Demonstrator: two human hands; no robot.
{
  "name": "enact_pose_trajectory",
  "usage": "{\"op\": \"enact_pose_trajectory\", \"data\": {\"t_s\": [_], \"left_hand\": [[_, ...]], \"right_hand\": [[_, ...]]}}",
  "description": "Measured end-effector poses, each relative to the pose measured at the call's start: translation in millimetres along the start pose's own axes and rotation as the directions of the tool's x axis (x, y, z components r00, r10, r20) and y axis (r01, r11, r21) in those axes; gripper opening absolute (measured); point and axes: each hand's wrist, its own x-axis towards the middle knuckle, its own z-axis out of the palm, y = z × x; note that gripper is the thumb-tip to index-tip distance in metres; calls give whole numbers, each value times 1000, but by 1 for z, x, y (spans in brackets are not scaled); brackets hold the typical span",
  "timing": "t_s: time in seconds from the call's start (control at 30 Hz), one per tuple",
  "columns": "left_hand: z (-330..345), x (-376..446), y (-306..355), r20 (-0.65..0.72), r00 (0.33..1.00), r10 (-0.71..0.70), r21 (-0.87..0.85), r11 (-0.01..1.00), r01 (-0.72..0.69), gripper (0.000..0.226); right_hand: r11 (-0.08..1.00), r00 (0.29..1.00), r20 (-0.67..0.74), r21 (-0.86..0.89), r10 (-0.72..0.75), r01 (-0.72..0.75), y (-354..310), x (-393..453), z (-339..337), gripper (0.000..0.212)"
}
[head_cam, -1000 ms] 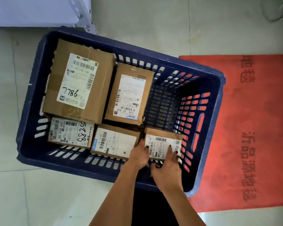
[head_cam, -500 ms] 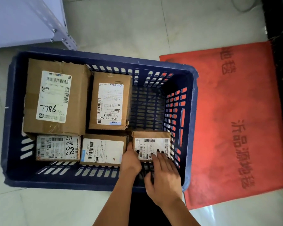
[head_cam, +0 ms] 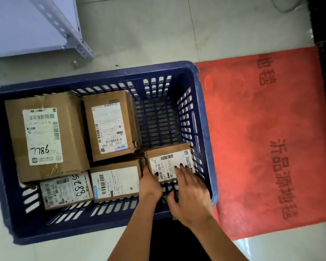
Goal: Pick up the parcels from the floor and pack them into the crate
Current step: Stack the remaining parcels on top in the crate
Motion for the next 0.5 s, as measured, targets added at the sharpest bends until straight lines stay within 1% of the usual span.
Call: {"op": "enact_pose_trajectory", "data": {"t_s": [0.03,0.1,0.17,0.27,0.37,0.5], "left_hand": [[0,-1,0,-4,1000,-2,-12,1000,2,46],[-2,-4,1,-24,999,21,-49,999,-22,51],[-3,-9,3,-57,997,50,-108,993,-56,60],[-3,-11,5,-77,995,70,-174,981,-83,68],[-1,-5,6,-47,998,41,-194,980,-50,67],[9,8,8,1,1000,-24,-109,994,24,74]], "right_hand": [[998,999,-21,42,42,-41,-1,3,-2,70],[982,986,73,109,147,-154,-4,14,-7,76],[974,971,148,96,189,-204,-5,22,-10,80],[974,957,206,60,203,-219,-6,28,-10,80],[978,947,246,-11,205,-208,-5,37,-5,81],[975,924,313,-45,221,-218,-6,54,-5,80]]}}
